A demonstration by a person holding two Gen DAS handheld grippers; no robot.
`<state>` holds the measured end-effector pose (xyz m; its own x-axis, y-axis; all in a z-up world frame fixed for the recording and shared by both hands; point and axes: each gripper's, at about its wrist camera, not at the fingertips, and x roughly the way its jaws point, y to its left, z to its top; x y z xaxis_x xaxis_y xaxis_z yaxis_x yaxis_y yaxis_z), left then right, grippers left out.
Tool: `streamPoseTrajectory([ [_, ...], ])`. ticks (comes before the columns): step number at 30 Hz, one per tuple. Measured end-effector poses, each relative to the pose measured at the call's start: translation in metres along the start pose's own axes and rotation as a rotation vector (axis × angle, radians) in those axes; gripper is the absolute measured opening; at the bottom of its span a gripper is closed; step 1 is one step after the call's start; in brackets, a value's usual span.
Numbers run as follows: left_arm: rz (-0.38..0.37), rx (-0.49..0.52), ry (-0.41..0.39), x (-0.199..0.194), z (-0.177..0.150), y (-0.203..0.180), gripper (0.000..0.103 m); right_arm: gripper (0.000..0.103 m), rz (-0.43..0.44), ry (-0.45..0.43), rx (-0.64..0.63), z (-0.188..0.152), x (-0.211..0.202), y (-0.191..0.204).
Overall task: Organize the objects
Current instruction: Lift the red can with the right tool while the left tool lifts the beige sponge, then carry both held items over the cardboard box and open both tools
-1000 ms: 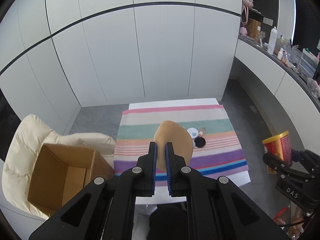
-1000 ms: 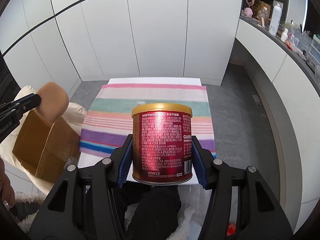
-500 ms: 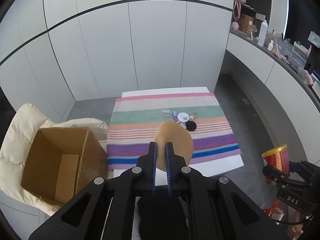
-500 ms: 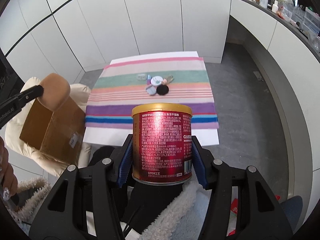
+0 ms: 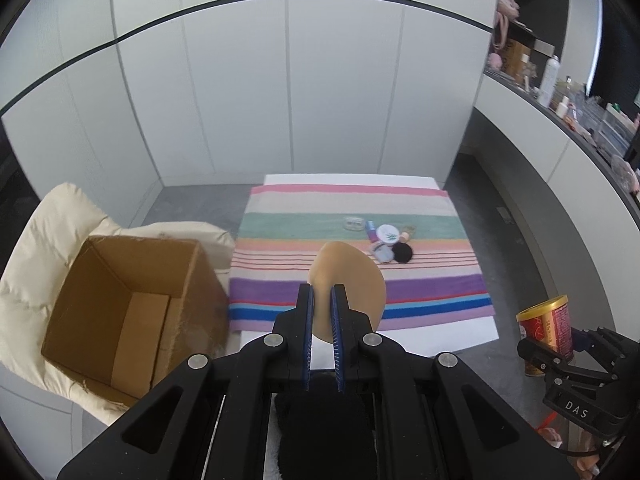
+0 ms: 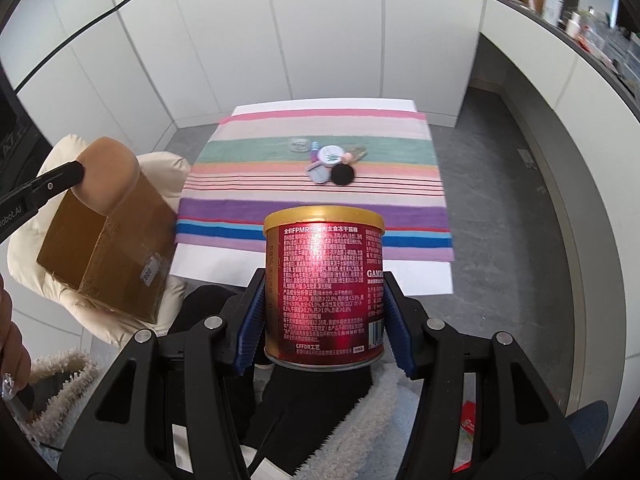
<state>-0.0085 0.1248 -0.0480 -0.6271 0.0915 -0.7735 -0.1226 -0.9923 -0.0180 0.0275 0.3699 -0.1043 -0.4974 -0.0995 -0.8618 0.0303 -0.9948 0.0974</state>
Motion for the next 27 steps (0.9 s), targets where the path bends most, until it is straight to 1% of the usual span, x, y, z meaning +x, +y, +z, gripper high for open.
streamPoseTrajectory([
  [7,0.049,-0.083,0.009,-0.001,-0.009,0.048,0.010,0.056,0.050,0.016,-0.123,0.013,0.015,0.060],
  [15,0.141,-0.203,0.012,-0.012,-0.028,0.121,0.010,0.056,0.132,0.029,-0.258,0.021,0.029,0.131],
  [20,0.201,-0.275,0.014,-0.021,-0.046,0.164,0.010,0.056,0.190,0.036,-0.357,0.019,0.035,0.182],
  [27,0.273,-0.350,0.030,-0.032,-0.073,0.216,0.010,0.056,0.278,0.051,-0.503,0.004,0.037,0.257],
])
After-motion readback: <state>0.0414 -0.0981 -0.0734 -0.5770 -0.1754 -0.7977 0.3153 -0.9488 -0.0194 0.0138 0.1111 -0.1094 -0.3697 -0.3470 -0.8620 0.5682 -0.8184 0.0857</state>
